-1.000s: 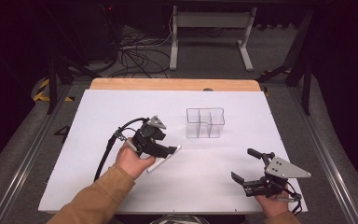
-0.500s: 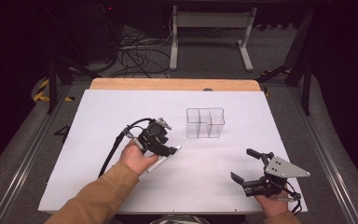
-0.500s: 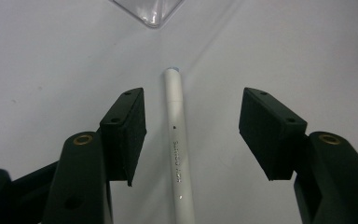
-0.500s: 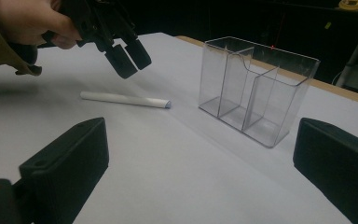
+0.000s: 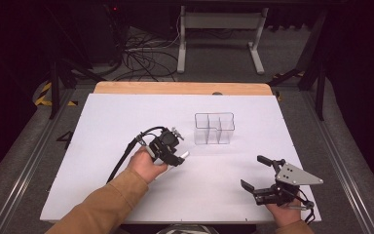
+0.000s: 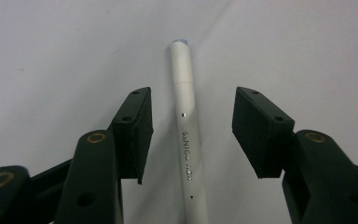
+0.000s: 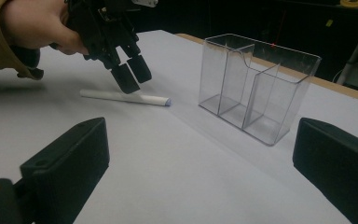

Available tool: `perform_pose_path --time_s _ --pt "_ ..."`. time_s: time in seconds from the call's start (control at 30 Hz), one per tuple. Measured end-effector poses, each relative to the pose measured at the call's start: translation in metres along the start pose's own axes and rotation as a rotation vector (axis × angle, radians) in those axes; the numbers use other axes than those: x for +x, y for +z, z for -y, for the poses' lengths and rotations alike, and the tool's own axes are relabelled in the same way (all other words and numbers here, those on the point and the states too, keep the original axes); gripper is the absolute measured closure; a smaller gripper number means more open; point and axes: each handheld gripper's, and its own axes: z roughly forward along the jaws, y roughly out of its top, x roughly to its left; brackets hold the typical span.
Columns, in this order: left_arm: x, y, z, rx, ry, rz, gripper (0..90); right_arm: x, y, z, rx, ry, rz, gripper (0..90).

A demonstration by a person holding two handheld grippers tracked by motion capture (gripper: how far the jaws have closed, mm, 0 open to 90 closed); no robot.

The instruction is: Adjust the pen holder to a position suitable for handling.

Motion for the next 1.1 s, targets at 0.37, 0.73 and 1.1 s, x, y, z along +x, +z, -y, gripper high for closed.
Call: perform_pose_path --time_s 0.37,0.73,1.1 --pt "-0.004 0.008 -0.001 0.080 -0.025 -0.027 56.9 0.000 0.001 0.000 0.004 -0.002 -0.002 4.1" --pt "-0.007 0.011 -0.001 0.119 -0.026 -0.043 63.9 0.000 0.001 0.001 0.008 -0.003 -0.003 4.1" --pt "-0.008 0.013 -0.002 0.151 -0.062 -0.066 72.3 0.000 0.001 0.001 0.012 -0.004 0.000 4.2"
